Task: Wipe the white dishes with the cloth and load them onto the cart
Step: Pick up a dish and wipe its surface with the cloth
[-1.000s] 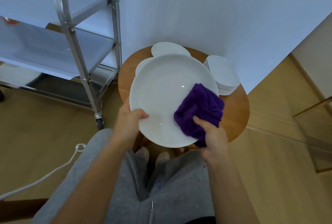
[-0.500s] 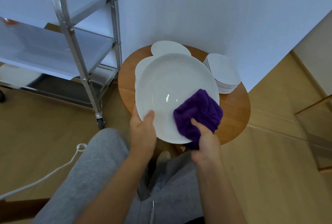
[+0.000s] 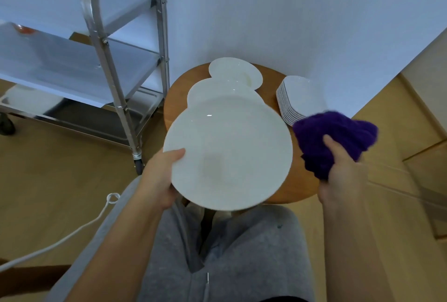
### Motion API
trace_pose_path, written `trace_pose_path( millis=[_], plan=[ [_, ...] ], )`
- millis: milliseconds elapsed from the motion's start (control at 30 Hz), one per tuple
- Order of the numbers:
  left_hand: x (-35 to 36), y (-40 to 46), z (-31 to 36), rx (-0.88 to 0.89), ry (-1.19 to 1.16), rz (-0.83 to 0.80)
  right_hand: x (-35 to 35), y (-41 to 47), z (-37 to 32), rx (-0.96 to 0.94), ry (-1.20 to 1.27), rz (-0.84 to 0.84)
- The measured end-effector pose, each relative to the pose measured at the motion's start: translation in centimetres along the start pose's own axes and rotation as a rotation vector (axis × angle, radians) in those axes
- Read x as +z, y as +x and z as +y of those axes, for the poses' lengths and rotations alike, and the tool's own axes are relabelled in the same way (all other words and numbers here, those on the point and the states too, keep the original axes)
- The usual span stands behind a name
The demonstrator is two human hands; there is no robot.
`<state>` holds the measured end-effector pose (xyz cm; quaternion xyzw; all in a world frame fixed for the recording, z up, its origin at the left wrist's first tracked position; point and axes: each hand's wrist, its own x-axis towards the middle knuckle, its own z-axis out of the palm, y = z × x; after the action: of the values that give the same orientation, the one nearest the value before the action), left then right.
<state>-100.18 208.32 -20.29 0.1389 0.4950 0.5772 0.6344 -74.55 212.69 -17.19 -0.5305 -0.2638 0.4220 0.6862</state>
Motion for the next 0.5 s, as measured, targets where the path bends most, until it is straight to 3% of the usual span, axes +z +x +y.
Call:
trace_pose_path(
  millis=[67, 133, 233, 333, 400, 500],
  plan=[
    [0.1, -0.2, 0.2, -0.08, -0.124, -0.026, -0.6, -0.8, -0.2, -0.084, 0.016, 0.088],
    [0.5, -0.4, 0.5, -0.131, -0.18, -0.062, -0.9, -2.2, 0.0, -0.134, -0.011, 0.038],
    [1.4, -0.7, 0.6, -0.214, -0.204, -0.11, -0.6, -3.8, 0.0, -0.167, -0.029, -0.242],
    [1.4, -1.1, 0.0, -0.367, -0.193, -0.209, -0.2, -3.5, -1.2, -0.058, 0.098, -0.579],
    [1.2, -1.2, -0.7, -0.521, -0.205, -0.267, -0.2, -2.5, -1.9, -0.002, 0.174, -0.689],
    [1.0, -0.8, -1.4, -0.692, -0.267, -0.328, -0.4, -1.1, -2.1, 0.068, 0.247, -0.721]
  ],
)
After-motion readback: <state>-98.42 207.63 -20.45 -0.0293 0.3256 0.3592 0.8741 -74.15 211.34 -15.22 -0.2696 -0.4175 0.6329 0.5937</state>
